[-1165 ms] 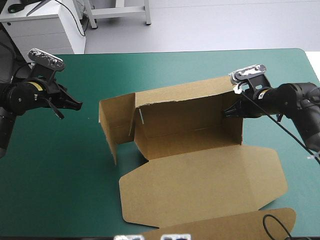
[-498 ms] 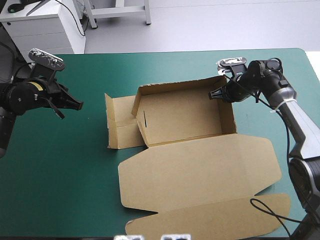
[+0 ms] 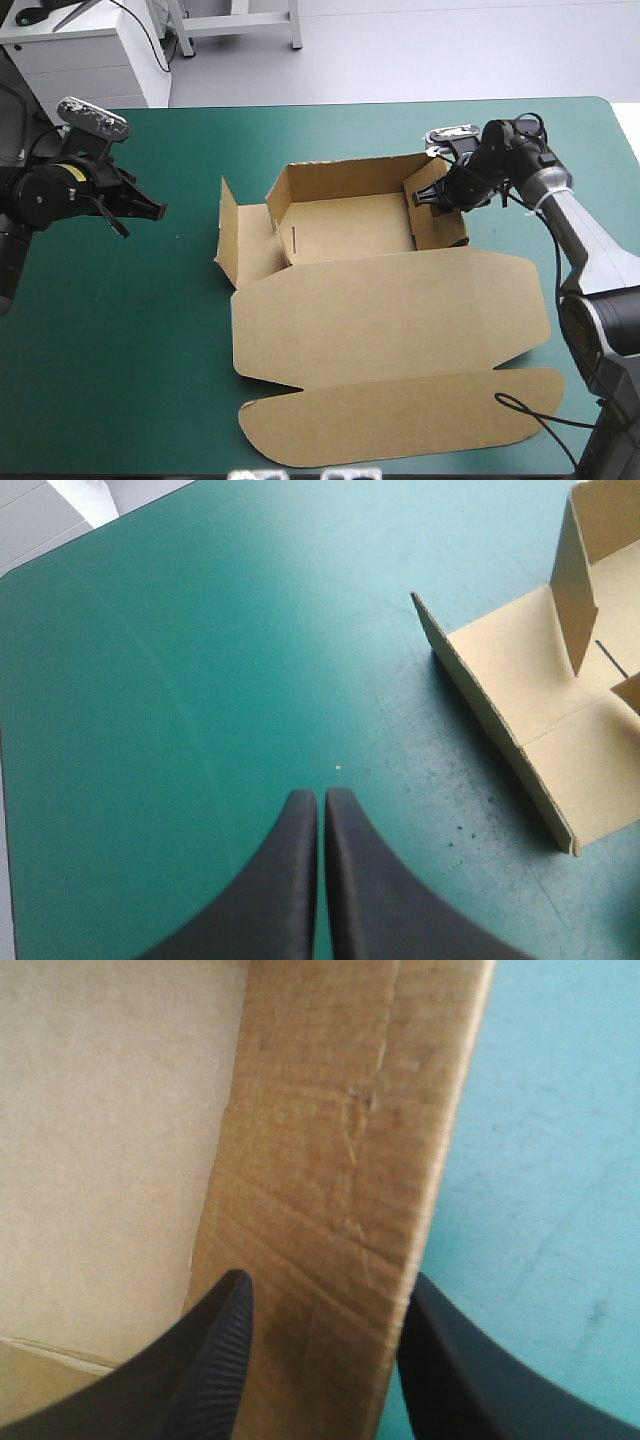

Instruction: Fold the box

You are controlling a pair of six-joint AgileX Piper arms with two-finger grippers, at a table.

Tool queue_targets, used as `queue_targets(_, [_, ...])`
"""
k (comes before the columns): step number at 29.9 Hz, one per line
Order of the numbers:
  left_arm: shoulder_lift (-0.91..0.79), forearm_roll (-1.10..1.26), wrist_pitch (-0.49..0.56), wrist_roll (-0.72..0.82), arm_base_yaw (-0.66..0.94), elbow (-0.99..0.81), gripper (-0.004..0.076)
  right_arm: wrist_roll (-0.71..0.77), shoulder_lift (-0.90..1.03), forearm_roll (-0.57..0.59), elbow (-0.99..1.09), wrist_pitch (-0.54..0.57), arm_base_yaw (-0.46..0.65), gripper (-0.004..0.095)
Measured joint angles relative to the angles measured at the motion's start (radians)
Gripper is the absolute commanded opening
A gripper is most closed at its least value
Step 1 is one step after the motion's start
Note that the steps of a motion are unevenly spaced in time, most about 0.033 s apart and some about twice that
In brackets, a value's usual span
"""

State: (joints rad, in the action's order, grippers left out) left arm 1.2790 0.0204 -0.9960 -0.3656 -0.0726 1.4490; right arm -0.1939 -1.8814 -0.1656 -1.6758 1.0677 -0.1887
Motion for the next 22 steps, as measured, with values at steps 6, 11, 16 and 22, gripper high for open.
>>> queue_targets(6, [0.000, 0.000, 0.000, 0.000, 0.000, 0.000, 0.0008, -0.022, 0.001, 0.014, -0.136, 0.144, 0.000, 0.0682])
queue_targets(11, [0.000, 0.000, 0.001, 0.000, 0.000, 0.000, 0.0008, -0.020, 0.019, 0.039, -0.202, 0.168, 0.000, 0.0692])
queue_targets(16, [0.000, 0.000, 0.001, 0.000, 0.000, 0.000, 0.0008, -0.019, 0.013, 0.068, -0.214, 0.172, -0.001, 0.0692])
queue_targets(22, [0.000, 0.000, 0.001, 0.000, 0.000, 0.000, 0.0008, 0.002, -0.060, 0.084, -0.214, 0.172, -0.001, 0.0692])
